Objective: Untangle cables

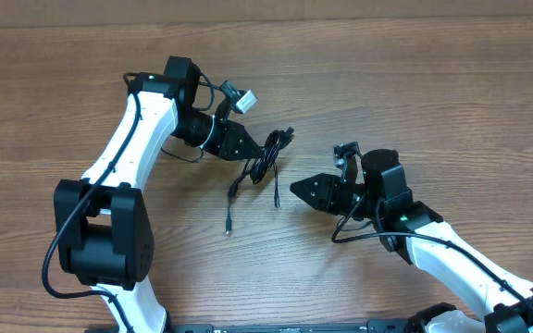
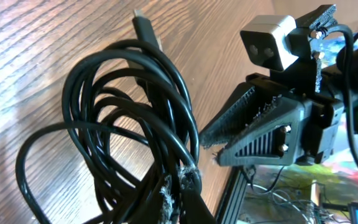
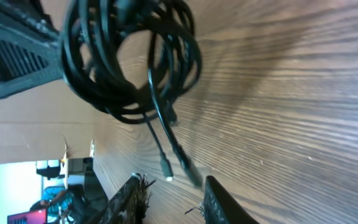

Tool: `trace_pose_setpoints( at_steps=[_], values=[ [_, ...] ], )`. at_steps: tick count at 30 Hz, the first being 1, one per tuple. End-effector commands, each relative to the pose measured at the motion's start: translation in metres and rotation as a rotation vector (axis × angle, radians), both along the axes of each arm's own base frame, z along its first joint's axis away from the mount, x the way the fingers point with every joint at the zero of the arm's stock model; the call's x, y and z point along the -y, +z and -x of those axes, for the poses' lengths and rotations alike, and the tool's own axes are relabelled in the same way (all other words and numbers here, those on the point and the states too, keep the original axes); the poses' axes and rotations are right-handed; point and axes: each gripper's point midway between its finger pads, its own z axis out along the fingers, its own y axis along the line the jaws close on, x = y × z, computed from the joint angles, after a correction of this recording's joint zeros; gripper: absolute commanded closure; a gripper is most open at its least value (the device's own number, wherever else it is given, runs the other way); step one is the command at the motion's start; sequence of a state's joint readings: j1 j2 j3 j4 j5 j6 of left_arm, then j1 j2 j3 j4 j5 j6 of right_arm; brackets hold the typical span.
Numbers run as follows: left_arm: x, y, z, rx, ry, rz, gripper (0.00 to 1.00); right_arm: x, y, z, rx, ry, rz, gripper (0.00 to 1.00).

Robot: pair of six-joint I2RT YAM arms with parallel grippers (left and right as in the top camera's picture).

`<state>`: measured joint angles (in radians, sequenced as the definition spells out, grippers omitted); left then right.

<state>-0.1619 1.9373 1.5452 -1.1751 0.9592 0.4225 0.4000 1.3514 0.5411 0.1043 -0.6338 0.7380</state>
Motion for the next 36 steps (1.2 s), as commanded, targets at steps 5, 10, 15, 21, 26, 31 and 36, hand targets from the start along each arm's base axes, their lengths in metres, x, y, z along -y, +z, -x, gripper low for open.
trace_pose_setpoints(
  at_steps=[5,10,15,21,26,31,36],
  values=[
    [0.008,0.023,0.004,0.027,-0.015,0.095,0.96,0.003,-0.002,-0.005,0.009,-0.03,0.04,0.73],
    [0.01,0.027,0.004,0.011,-0.006,0.119,0.96,-0.008,-0.009,0.01,-0.021,0.016,0.055,0.72],
    [0.01,0.027,0.004,0.01,-0.006,0.119,0.96,-0.027,-0.008,0.027,-0.015,0.089,0.054,0.64],
    [0.01,0.027,0.004,-0.007,0.004,0.117,0.96,-0.034,-0.008,0.031,0.009,0.097,0.072,0.63],
    [0.013,0.032,0.005,-0.061,0.032,0.142,0.96,-0.035,-0.011,0.029,0.022,0.075,0.099,0.7],
    [0.018,0.042,0.005,-0.109,0.051,0.201,0.96,-0.036,-0.015,0.027,0.048,0.047,0.141,0.7],
    [0.019,0.045,0.006,-0.115,0.051,0.221,0.96,-0.042,-0.012,0.028,0.078,0.049,0.142,0.7]
  ],
)
